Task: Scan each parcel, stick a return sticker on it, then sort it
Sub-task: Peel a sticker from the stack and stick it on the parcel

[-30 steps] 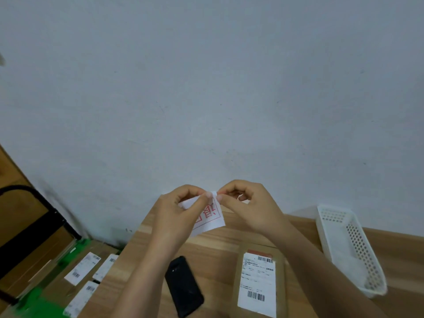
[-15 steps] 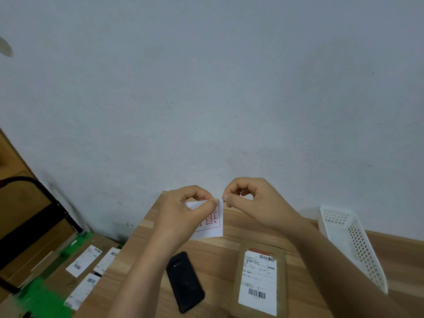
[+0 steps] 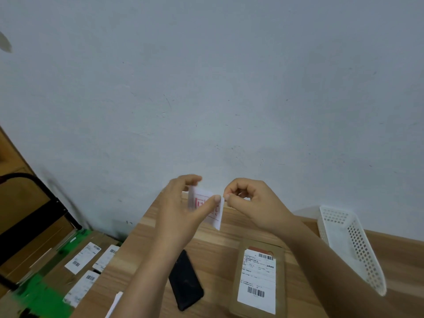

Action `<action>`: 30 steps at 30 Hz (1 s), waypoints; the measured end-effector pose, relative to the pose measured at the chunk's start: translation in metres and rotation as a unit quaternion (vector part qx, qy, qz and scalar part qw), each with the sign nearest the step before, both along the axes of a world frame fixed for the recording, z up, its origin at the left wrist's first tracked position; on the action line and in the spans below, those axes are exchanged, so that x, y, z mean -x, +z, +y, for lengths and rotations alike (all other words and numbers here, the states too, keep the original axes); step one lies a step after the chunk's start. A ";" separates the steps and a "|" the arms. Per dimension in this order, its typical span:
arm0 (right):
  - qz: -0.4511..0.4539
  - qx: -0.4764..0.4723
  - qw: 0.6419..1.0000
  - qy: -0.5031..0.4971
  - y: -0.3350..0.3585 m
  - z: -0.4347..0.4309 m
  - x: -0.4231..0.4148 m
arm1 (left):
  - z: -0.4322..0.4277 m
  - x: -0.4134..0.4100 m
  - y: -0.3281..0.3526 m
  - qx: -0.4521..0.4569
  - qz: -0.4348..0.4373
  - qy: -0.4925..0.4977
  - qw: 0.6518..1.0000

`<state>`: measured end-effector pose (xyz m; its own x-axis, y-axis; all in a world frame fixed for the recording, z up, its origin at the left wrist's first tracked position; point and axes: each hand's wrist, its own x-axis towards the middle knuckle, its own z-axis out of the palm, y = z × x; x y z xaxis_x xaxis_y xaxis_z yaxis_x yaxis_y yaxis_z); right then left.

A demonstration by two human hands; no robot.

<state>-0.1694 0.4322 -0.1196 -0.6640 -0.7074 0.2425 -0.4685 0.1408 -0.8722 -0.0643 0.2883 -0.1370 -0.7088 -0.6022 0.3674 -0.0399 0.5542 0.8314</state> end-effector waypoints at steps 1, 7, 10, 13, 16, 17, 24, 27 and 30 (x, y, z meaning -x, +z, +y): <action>-0.016 0.011 1.000 -0.015 -0.003 -0.001 -0.001 | 0.001 0.001 -0.004 0.025 0.004 0.036 0.999; -0.084 0.077 0.992 -0.056 -0.015 -0.007 -0.009 | 0.020 0.003 -0.010 -0.005 0.053 -0.011 0.999; -0.089 0.092 0.990 -0.061 -0.015 -0.007 -0.010 | 0.024 0.005 -0.009 -0.084 0.068 -0.055 0.993; -0.096 0.097 0.989 -0.060 -0.018 -0.006 -0.008 | 0.025 0.007 -0.008 -0.099 0.071 -0.082 0.989; -0.100 0.097 0.988 -0.059 -0.020 -0.005 -0.006 | 0.023 0.009 -0.009 -0.106 0.072 -0.086 0.988; -0.099 0.098 0.988 -0.060 -0.021 -0.004 -0.006 | 0.022 0.010 -0.010 -0.106 0.069 -0.086 0.988; -0.091 0.095 0.990 -0.057 -0.026 -0.005 -0.001 | 0.020 0.014 -0.012 -0.115 0.061 -0.099 0.987; -0.083 0.090 0.991 -0.048 -0.027 -0.005 0.000 | 0.020 0.014 -0.013 -0.148 0.067 -0.115 0.980; -0.079 0.079 0.992 -0.054 -0.029 -0.005 0.000 | 0.019 0.016 -0.017 -0.155 0.065 -0.116 0.979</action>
<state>-0.1695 0.4269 -0.1491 -0.7727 -0.5909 0.2318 -0.3135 0.0377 -0.9488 -0.0804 0.3072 -0.1538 -0.7996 -0.5269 0.2881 0.1739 0.2559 0.9509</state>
